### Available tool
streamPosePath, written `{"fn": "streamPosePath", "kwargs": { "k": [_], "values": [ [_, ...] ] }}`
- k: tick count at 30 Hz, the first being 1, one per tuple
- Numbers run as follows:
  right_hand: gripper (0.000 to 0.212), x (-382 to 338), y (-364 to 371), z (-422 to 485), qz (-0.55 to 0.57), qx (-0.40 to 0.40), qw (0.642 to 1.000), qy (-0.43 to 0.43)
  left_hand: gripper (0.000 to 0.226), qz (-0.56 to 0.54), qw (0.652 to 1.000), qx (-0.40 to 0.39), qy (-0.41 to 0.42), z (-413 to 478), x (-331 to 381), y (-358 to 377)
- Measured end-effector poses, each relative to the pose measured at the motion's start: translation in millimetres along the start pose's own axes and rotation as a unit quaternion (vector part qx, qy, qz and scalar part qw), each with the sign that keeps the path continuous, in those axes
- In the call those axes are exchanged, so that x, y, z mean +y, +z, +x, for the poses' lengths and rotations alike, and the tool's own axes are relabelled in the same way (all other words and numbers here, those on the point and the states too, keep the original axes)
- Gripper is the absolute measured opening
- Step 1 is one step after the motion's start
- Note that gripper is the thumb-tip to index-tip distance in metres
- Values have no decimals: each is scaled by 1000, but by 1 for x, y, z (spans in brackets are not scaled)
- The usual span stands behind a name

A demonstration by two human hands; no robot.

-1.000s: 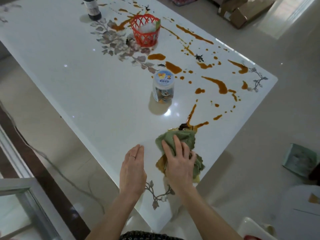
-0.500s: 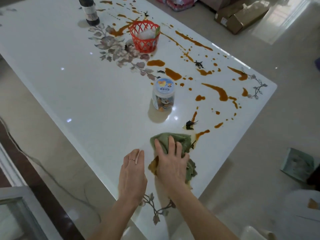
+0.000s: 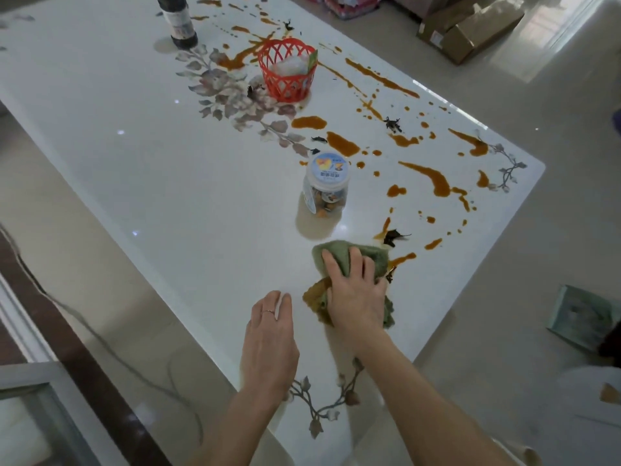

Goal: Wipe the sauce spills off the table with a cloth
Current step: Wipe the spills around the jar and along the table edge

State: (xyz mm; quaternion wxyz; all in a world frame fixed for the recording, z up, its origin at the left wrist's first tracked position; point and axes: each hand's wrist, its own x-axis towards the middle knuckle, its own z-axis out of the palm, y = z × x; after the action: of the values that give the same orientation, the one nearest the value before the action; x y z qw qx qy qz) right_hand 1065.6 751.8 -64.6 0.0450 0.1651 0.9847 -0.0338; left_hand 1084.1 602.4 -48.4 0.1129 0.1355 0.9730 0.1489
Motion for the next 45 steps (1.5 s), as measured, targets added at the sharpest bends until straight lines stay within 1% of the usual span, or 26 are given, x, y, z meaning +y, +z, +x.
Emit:
{"fn": "streamPosePath", "kwargs": {
  "k": [3,6,8,10,13,14,15,17,18,20,21,23,25,26,27,30,31,33,35,36,38,39,41,43,44,45],
  "values": [
    [65,6,-6,27,3,-45,998,40,58,0,1000,2,1,3,0,-2],
    [70,-4,-9,10,22,-66,995,65,58,2,1000,-2,2,2,0,-2],
    [76,-8,-2,-25,20,-73,996,41,59,-1,1000,-9,5,1,1,-3],
    [81,0,1,-55,40,-59,997,5,59,-6,1000,-18,10,0,4,-4],
    [78,28,4,-48,3,-26,998,-53,58,-12,1000,-12,12,2,5,-4],
    [75,37,1,-36,-6,-18,999,-47,58,-11,1000,-9,14,3,5,-3],
    [72,43,-4,-22,-4,-36,999,-25,57,-8,1000,-8,14,3,4,-2],
    [67,52,-11,-5,22,-50,998,36,57,-7,1000,-9,14,2,6,0],
    [68,51,-11,-4,34,-49,997,54,57,-8,1000,-9,11,1,8,1],
    [74,43,-7,-22,39,-41,997,60,56,-12,1000,-9,4,1,11,4],
    [76,41,-1,-36,41,-27,998,50,56,-13,1000,-8,2,1,12,5],
    [79,45,8,-60,51,13,999,-1,56,-20,1000,-7,-2,3,14,6],
    [83,65,14,-60,23,37,996,-74,58,-23,1000,-9,-10,4,16,6],
    [85,76,14,-53,4,41,994,-96,58,-24,1000,-10,-12,4,17,5],
    [85,84,10,-41,1,35,994,-100,59,-22,1000,-9,-15,5,19,4],
    [75,93,4,-4,23,13,999,-32,61,-20,999,-9,-23,6,22,2],
    [74,91,5,-2,35,5,999,-17,61,-24,999,-3,-31,5,23,3],
    [77,83,9,-15,55,19,998,-17,60,-29,998,6,-51,5,26,5],
    [81,88,14,-37,54,20,996,-68,60,-31,997,16,-75,2,38,9],
    [80,95,16,-44,49,15,993,-107,61,-33,996,15,-86,2,46,11],
    [78,119,12,-35,34,4,979,-200,63,-34,994,11,-103,1,61,18],
    [77,130,7,-22,24,3,973,-229,63,-32,994,13,-107,1,67,22],
    [75,151,-5,7,13,-20,974,-227,63,-27,992,29,-118,2,81,30],
    [72,158,-8,23,31,-39,983,-179,64,-23,989,28,-141,2,89,36],
    [72,156,-7,20,41,-39,985,-162,65,-21,988,24,-152,1,92,38],
    [73,152,-6,11,45,-24,987,-153,65,-20,987,20,-160,1,93,40]
  ]
}}
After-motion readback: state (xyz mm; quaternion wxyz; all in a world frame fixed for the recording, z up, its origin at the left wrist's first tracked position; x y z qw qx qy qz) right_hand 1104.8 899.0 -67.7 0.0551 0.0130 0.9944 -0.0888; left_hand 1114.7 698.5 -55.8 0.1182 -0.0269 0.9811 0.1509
